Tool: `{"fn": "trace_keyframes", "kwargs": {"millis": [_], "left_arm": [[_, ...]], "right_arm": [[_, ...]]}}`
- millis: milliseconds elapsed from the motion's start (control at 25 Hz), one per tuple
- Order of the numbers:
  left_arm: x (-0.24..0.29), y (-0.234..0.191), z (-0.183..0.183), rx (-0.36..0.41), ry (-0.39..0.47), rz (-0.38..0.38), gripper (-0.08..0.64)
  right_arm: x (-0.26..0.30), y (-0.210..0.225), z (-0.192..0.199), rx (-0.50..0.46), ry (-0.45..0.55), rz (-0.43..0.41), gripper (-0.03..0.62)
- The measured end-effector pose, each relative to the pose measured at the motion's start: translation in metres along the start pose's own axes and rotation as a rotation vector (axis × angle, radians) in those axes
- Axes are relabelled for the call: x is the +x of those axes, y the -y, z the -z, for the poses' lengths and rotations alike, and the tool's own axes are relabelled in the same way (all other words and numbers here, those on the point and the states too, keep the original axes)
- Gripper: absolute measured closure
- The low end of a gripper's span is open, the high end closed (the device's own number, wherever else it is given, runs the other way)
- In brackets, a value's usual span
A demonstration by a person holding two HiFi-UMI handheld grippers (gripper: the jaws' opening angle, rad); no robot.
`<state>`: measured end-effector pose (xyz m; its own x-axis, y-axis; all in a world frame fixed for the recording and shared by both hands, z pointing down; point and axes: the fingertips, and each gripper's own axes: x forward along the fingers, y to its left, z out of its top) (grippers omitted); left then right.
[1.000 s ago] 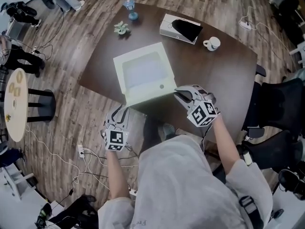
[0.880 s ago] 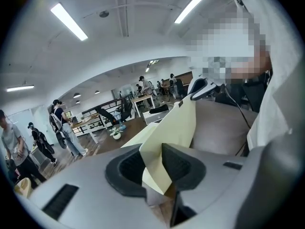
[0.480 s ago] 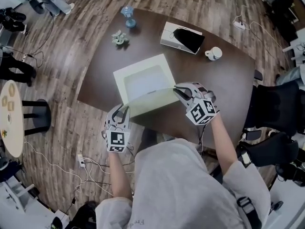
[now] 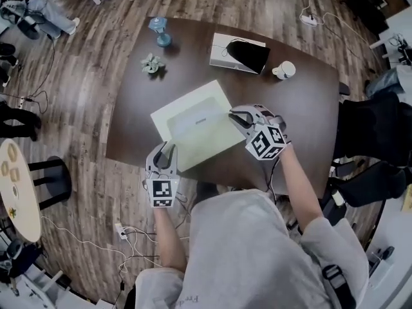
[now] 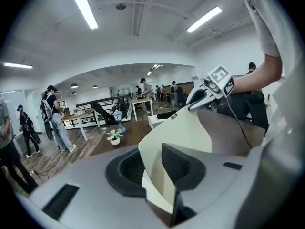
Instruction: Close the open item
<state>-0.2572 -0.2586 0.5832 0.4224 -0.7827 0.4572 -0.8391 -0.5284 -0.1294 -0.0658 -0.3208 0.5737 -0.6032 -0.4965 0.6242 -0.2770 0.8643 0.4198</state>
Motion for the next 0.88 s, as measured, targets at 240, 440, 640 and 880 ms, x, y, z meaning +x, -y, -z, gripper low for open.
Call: {"fn": "trace_keyframes", "kwargs": {"millis": [240, 440, 640, 880], "left_arm": [[0.013, -0.019, 0.007, -0.054, -0.012, 0.002, 0.474], [0.025, -0.026, 0.013, -0.086, -0.015, -0.017, 0.472], [0.036, -0.034, 0.009, -0.081, -0.015, -0.006, 0.471], [0.054, -0.045, 0.019, -0.102, -0.034, -0.017, 0.471]], "right_arm": [[0.021, 0.010, -0.006, 0.004, -0.053, -0.013, 0.538], [0.035, 0.014, -0.002, 0.009, -0.085, -0.015, 0.538], [0.043, 0.020, 0.001, 0.019, -0.091, -0.018, 0.538], [0.069, 0.027, 0.011, 0.067, -0.103, -0.010, 0.538]]}}
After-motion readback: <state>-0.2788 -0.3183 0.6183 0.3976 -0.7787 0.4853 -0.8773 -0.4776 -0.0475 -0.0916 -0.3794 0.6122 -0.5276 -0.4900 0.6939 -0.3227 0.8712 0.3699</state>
